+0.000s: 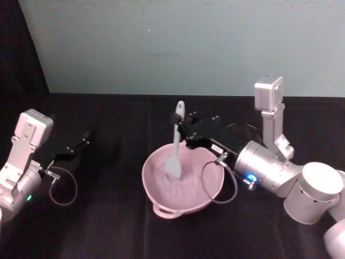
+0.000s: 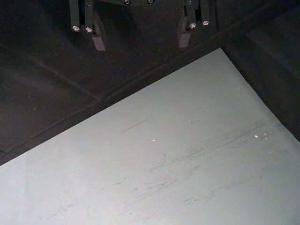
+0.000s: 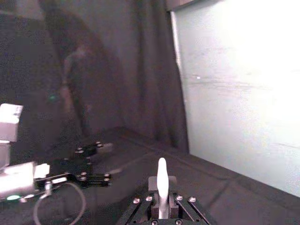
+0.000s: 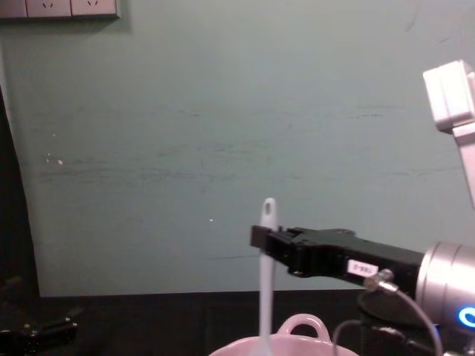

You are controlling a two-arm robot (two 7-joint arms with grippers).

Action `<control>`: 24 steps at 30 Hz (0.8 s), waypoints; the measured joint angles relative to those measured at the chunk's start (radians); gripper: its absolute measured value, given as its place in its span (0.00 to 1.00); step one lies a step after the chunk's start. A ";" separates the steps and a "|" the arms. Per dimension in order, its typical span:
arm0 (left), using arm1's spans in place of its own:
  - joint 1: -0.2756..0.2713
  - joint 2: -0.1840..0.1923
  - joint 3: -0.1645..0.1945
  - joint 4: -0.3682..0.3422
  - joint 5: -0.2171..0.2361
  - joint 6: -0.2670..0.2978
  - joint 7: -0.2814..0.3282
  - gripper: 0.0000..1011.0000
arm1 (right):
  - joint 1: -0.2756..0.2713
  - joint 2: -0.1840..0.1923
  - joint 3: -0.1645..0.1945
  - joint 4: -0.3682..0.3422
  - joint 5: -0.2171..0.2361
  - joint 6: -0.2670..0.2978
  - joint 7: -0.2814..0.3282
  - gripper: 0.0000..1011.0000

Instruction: Use the one hand to pick up the spoon and stir the clear water in the bowl.

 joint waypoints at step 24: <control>0.000 0.000 0.000 0.000 0.000 0.000 0.000 0.99 | -0.055 0.089 0.049 -0.099 -0.043 0.010 -0.028 0.11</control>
